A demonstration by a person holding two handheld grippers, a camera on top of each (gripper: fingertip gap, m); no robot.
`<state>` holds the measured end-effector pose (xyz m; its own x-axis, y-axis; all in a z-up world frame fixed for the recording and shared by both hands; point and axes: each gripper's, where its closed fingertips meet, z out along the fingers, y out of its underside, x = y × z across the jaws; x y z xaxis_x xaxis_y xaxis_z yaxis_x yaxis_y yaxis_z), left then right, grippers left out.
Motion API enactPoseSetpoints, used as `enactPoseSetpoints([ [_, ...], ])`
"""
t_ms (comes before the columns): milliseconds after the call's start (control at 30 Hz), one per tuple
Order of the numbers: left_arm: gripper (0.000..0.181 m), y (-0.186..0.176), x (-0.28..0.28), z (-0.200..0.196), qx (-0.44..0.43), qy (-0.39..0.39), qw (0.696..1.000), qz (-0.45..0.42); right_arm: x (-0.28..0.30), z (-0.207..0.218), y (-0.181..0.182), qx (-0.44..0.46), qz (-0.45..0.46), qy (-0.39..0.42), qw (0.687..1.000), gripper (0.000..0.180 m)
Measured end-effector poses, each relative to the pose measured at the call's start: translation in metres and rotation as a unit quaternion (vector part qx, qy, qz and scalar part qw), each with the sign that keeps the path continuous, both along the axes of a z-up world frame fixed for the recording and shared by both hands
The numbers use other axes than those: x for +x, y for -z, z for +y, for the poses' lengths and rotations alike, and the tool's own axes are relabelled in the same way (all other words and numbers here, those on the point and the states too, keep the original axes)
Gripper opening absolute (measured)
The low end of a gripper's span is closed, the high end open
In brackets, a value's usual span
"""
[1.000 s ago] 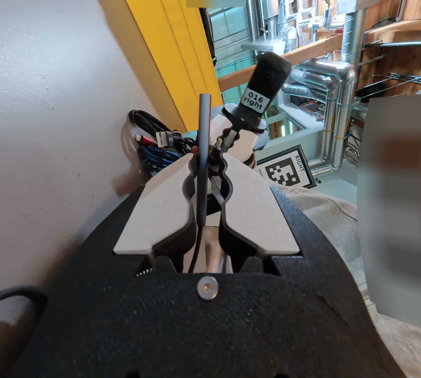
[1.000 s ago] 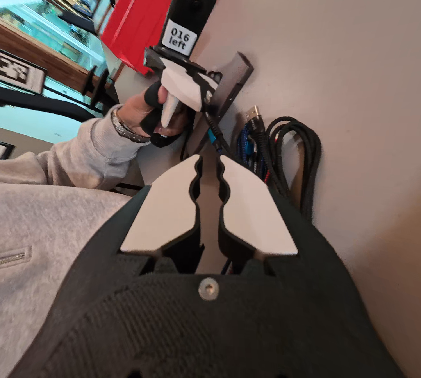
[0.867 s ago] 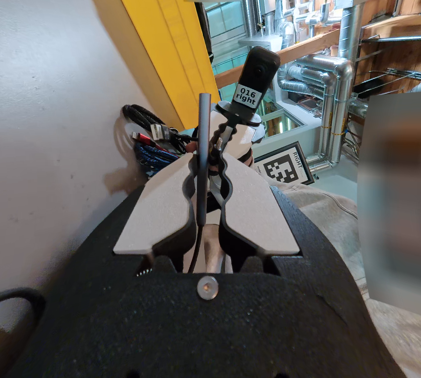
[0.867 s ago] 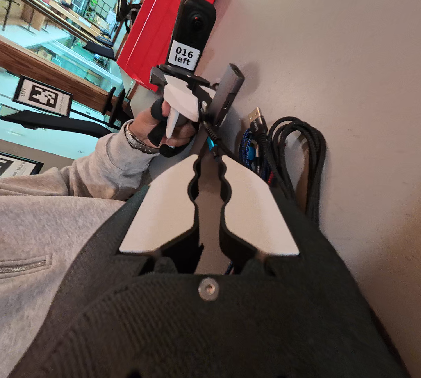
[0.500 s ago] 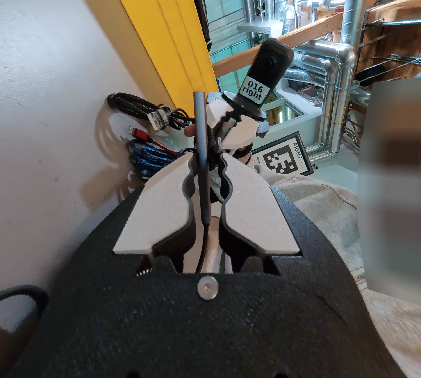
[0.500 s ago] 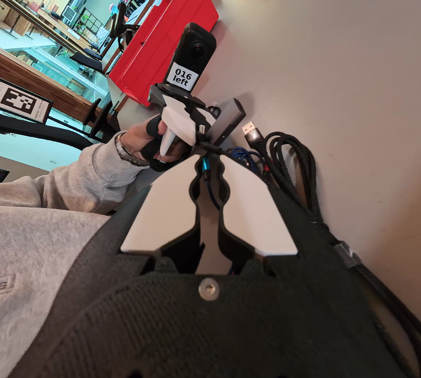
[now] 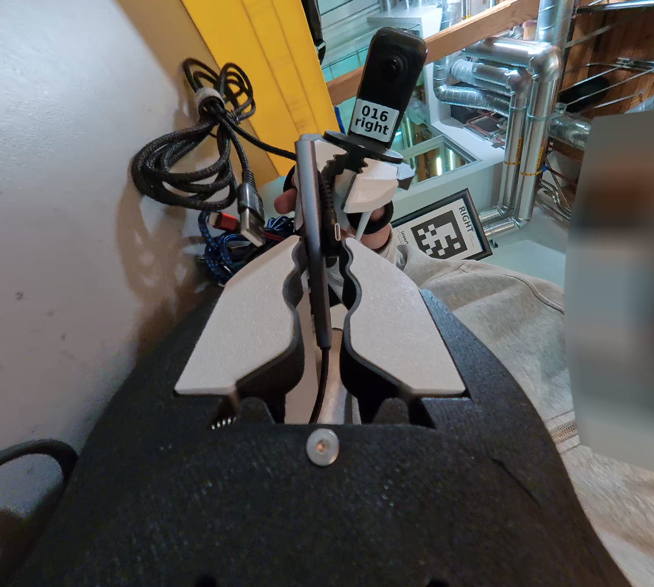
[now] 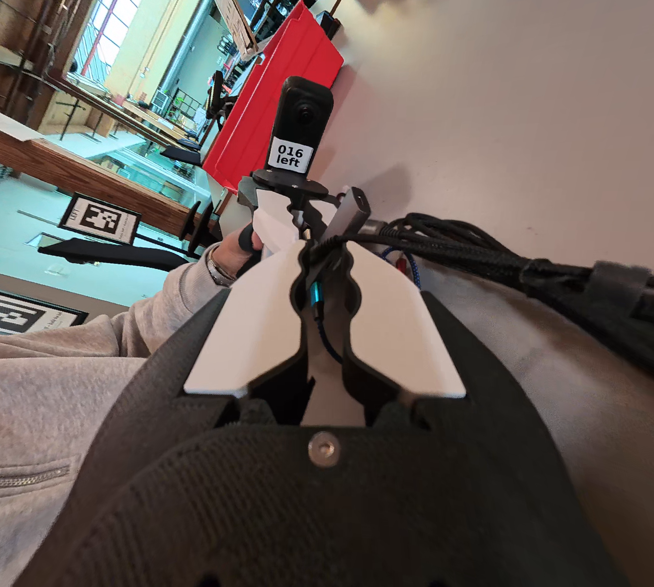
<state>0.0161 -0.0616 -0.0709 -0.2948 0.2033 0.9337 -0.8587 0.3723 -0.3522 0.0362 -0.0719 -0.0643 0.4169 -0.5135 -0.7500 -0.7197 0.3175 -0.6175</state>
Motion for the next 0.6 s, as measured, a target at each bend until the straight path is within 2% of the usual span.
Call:
enactPoseSetpoints([
  [233,0.019,0.0023,-0.0014,-0.0016,0.008,-0.005,1.000,-0.028,0.0001,-0.0033,0.0038,0.053,0.034,0.009,0.998,0.010],
  [600,0.018,-0.0008,0.0035,0.0002,-0.008,-0.016,1.000,-0.014,-0.0024,-0.0077,-0.0018,0.032,0.015,-0.005,0.999,0.007],
])
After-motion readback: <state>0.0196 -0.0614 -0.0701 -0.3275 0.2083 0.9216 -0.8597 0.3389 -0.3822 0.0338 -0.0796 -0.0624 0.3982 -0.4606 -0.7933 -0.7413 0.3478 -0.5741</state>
